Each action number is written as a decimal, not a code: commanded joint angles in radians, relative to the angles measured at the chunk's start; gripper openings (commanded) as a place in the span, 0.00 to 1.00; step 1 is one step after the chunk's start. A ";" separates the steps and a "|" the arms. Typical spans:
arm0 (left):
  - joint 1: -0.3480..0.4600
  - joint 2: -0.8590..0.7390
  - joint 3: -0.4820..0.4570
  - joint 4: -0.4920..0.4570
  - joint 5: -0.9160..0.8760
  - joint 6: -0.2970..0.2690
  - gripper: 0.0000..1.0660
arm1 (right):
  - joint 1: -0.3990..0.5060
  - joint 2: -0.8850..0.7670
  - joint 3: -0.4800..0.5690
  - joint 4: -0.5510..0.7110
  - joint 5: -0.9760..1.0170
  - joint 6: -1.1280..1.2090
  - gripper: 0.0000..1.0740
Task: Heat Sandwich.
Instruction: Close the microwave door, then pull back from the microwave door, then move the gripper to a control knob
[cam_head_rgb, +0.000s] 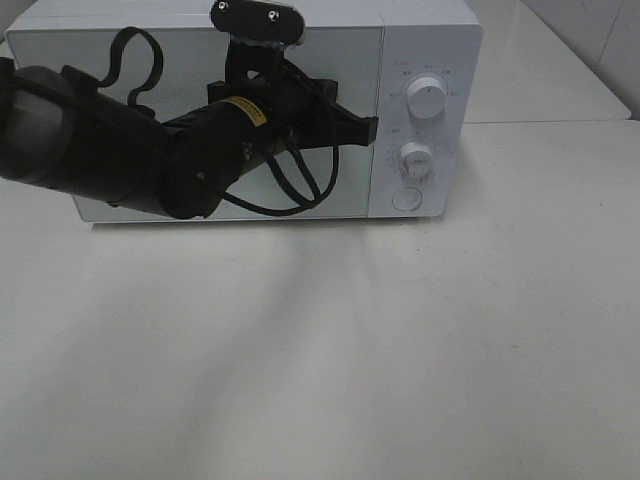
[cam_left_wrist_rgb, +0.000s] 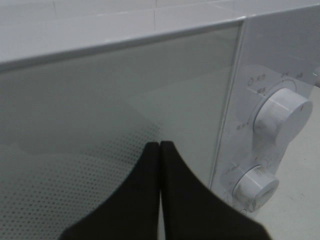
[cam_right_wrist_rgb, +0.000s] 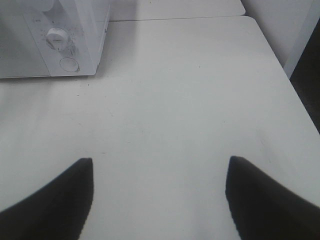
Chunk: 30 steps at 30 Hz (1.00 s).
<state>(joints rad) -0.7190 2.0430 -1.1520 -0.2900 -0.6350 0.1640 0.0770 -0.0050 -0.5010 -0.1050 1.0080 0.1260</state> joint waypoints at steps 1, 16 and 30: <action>0.036 0.003 -0.026 -0.083 -0.066 -0.004 0.00 | -0.008 -0.028 0.002 -0.002 -0.010 -0.006 0.66; -0.030 -0.088 0.116 -0.084 -0.061 -0.004 0.00 | -0.008 -0.028 0.002 -0.002 -0.010 -0.006 0.66; -0.132 -0.258 0.283 -0.108 0.193 -0.004 0.16 | -0.008 -0.028 0.002 -0.002 -0.010 -0.006 0.66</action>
<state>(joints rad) -0.8450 1.8160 -0.8720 -0.3850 -0.5130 0.1630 0.0770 -0.0050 -0.5010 -0.1050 1.0080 0.1260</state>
